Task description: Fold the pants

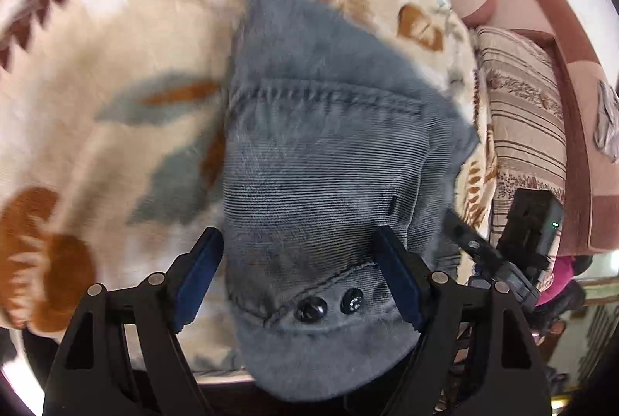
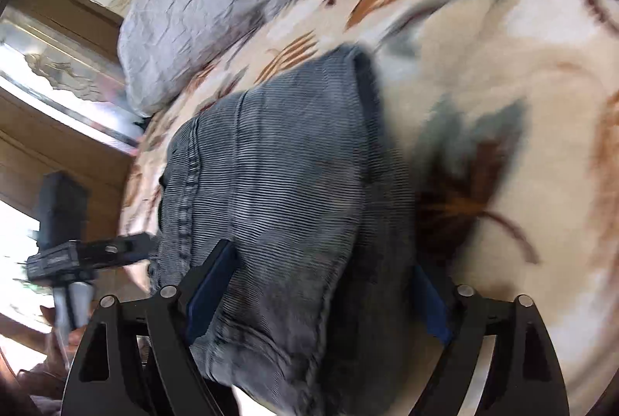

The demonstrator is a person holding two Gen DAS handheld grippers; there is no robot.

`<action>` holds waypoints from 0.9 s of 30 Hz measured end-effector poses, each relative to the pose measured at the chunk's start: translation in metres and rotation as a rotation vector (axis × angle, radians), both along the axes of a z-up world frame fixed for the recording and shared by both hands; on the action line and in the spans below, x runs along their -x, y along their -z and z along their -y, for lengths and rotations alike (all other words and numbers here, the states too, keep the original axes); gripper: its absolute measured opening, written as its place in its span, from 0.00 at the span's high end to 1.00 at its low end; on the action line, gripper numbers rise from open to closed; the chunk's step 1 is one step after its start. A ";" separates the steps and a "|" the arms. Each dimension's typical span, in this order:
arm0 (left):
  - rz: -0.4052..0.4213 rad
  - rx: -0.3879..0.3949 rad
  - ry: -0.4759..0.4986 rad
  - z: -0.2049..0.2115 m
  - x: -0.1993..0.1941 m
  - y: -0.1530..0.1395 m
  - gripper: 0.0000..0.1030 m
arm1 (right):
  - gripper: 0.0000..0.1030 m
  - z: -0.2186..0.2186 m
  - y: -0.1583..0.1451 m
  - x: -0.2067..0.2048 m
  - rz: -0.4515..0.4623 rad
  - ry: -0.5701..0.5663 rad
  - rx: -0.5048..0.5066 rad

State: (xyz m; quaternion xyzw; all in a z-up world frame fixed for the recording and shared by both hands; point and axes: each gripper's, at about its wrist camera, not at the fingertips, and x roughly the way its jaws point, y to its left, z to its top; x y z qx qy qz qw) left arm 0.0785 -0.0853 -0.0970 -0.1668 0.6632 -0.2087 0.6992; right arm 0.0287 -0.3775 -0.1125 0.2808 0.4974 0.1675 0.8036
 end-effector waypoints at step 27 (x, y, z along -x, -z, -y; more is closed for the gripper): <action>0.313 -0.034 -0.044 -0.032 -0.033 -0.096 0.65 | 0.33 -0.087 -0.096 -0.031 0.083 -0.096 0.122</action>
